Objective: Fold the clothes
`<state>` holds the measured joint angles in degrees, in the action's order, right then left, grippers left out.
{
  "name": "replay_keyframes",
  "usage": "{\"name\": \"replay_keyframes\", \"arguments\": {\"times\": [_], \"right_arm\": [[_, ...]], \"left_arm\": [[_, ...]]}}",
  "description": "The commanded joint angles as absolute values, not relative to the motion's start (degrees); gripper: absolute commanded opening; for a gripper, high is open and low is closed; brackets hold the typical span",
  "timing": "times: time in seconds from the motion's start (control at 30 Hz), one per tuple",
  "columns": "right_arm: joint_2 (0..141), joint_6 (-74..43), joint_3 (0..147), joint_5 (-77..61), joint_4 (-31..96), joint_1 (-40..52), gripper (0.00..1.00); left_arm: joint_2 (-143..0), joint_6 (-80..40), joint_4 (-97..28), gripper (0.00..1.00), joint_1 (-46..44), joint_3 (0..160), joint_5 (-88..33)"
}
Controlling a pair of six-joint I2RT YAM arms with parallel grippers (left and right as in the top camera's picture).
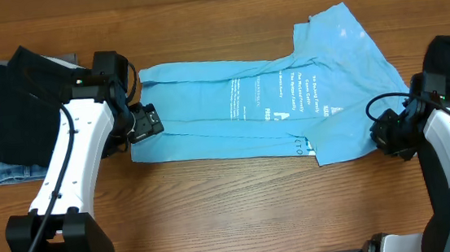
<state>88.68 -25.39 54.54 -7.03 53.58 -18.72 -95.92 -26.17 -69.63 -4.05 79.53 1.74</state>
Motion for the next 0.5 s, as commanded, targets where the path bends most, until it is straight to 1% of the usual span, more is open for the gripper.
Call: {"name": "replay_keyframes", "arguments": {"times": [0.0, 0.13, 0.17, 0.27, 0.37, 0.47], "right_arm": [[88.7, -25.3, 55.8, -6.0, 53.6, -18.9, 0.21], [88.7, -25.3, 55.8, -4.9, 52.9, -18.9, 0.22], [88.7, -25.3, 55.8, -3.4, 52.4, -18.9, 0.26], [88.7, -25.3, 55.8, 1.0, 50.5, -18.9, 0.34], [88.8, -25.3, 55.8, 1.5, 47.5, -18.9, 0.47], [88.8, -25.1, 55.8, 1.5, 45.7, -18.9, 0.48]], "left_arm": [[-96.2, -25.3, -69.6, 0.97, -4.2, 79.5, 1.9], [-96.2, -25.3, -69.6, 0.97, -4.2, 79.5, 1.9], [-96.2, -25.3, -69.6, 0.97, -4.1, 79.5, 1.9], [-96.2, -25.3, -69.8, 0.97, -4.2, 79.5, 1.9], [-96.2, -25.3, -69.9, 0.97, -4.2, 79.5, 1.9], [-96.2, -25.3, -69.8, 0.97, -4.2, 79.5, 1.9]]}}
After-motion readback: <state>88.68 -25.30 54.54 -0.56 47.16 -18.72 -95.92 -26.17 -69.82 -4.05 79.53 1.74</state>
